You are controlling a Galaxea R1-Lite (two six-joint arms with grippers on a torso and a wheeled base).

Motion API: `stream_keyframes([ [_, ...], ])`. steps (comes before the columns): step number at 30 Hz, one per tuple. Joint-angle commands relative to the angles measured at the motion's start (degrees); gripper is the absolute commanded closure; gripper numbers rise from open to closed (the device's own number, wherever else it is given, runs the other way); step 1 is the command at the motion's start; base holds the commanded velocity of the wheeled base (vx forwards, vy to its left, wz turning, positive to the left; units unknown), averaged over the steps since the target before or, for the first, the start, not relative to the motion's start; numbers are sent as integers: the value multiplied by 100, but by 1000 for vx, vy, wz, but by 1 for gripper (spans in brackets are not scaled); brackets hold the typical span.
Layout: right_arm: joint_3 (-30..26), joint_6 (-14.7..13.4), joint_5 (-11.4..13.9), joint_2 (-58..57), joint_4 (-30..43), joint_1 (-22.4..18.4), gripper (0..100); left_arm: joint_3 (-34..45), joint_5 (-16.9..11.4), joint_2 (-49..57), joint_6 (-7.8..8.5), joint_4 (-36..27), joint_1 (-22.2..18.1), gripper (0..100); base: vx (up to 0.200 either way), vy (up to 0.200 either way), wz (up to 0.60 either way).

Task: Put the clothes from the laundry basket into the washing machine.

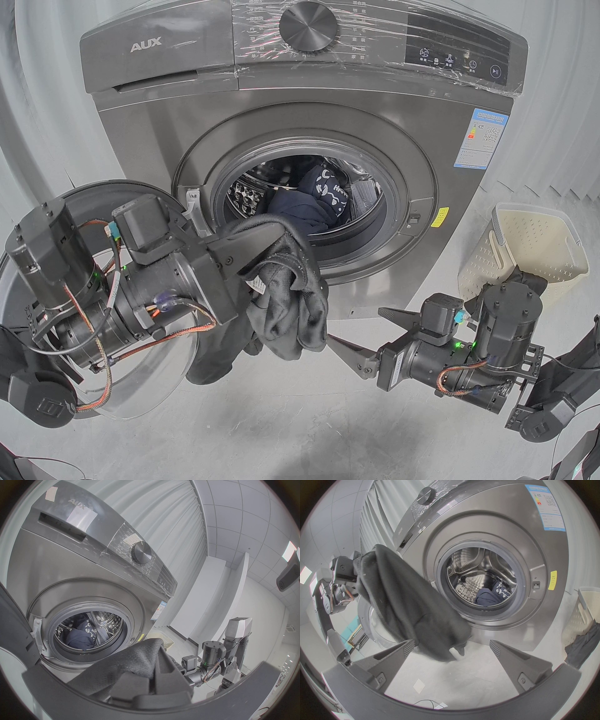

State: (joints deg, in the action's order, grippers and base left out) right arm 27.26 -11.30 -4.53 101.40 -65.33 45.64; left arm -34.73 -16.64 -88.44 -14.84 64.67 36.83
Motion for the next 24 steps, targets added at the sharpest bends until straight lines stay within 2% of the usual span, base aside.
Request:
stream_keyframes([
  [1,-115,84,181,-6,-76,-55,0,10,-23,-15,-2,-7,-53,100,0,0,0],
  [2,-115,84,181,-6,-76,-55,0,10,-23,-15,-2,-7,-53,100,0,0,0],
  [3,-239,137,313,-33,-103,-108,0,19,-50,-15,-2,-7,-97,100,0,0,0],
  [7,-406,278,559,-77,-103,-258,0,37,-76,-15,-2,-7,-150,100,0,0,0],
  [12,-159,330,559,-77,-120,-293,0,72,-85,-6,-2,-7,-150,100,0,0,0],
  [16,271,330,541,-77,-120,-460,0,98,-85,-15,-2,-7,-150,100,0,0,0],
  [24,465,418,550,2,-120,-372,0,168,-85,-15,-2,-7,-132,100,0,0,0],
])
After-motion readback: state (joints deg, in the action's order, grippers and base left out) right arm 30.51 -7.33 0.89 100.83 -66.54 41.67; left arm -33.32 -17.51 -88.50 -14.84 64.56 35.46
